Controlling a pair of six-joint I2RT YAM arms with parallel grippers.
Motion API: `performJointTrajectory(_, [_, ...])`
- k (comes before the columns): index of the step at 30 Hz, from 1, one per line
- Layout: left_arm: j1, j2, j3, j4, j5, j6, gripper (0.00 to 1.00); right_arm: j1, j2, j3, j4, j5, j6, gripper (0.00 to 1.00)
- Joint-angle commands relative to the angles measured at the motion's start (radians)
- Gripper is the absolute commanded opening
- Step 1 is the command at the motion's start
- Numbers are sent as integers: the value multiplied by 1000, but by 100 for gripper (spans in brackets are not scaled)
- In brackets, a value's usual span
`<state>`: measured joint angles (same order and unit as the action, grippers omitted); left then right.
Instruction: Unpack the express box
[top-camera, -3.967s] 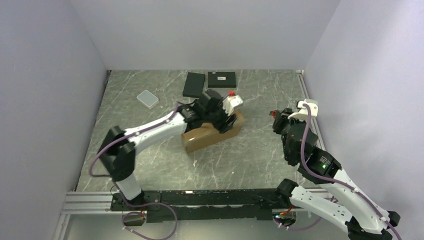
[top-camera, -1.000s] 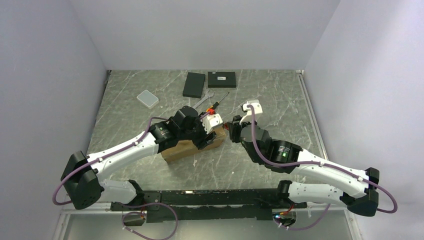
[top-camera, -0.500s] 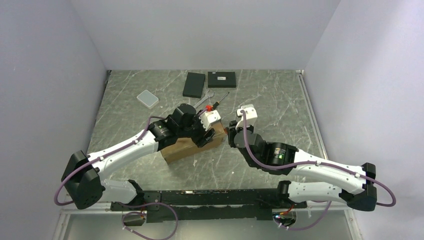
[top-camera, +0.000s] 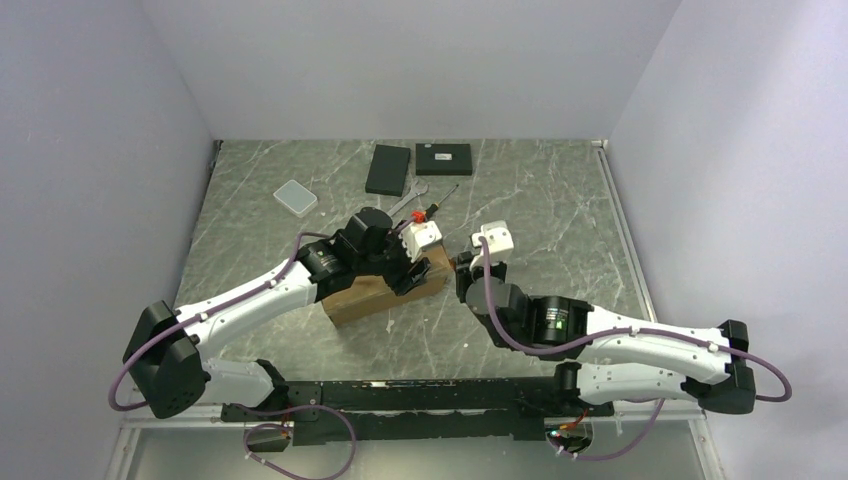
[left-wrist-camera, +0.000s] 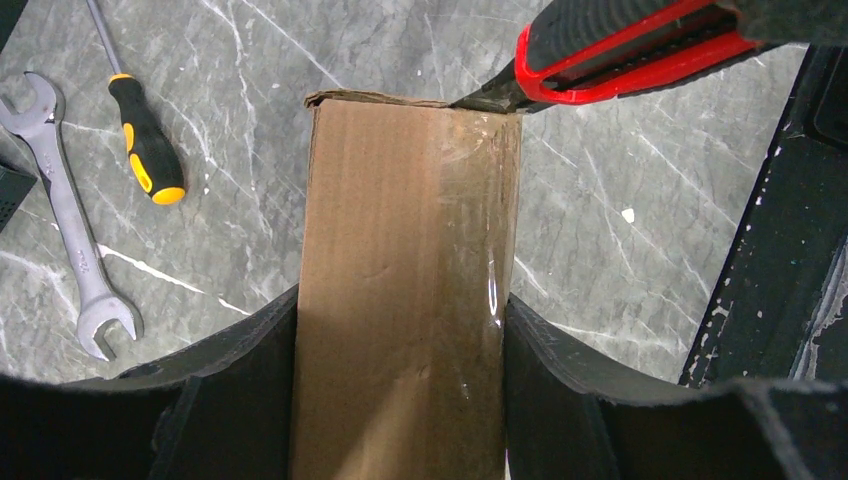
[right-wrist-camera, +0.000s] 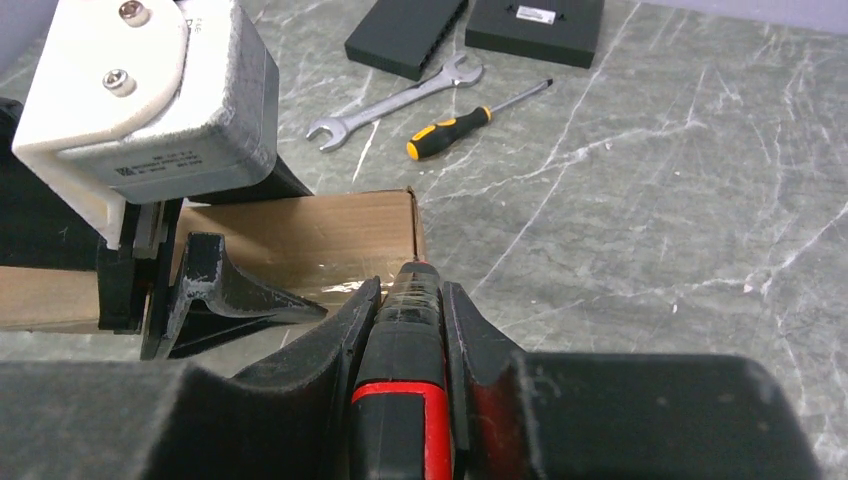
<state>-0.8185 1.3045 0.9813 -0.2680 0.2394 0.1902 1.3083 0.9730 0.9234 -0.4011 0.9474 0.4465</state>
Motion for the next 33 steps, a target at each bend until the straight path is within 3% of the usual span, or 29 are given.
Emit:
performJointTrajectory(1, [26, 5, 11, 56, -55, -24, 23, 65, -40, -76, 114, 37, -50, 0])
performJointTrajectory(12, [27, -3, 5, 58, -52, -23, 23, 83, -96, -202, 243, 42, -72, 0])
performJointTrajectory(18, [25, 1, 5, 57, -53, -21, 22, 102, -92, -193, 261, 66, -92, 0])
performJointTrajectory(23, [25, 9, 8, 50, -35, -10, 22, 103, -72, -107, 295, 131, -157, 0])
performJointTrajectory(29, [20, 28, 28, 20, -14, 15, 22, 101, -88, -13, 455, 153, -319, 0])
performJointTrajectory(33, [9, 30, 31, 11, -18, 23, 23, 101, -71, 76, 447, 173, -369, 0])
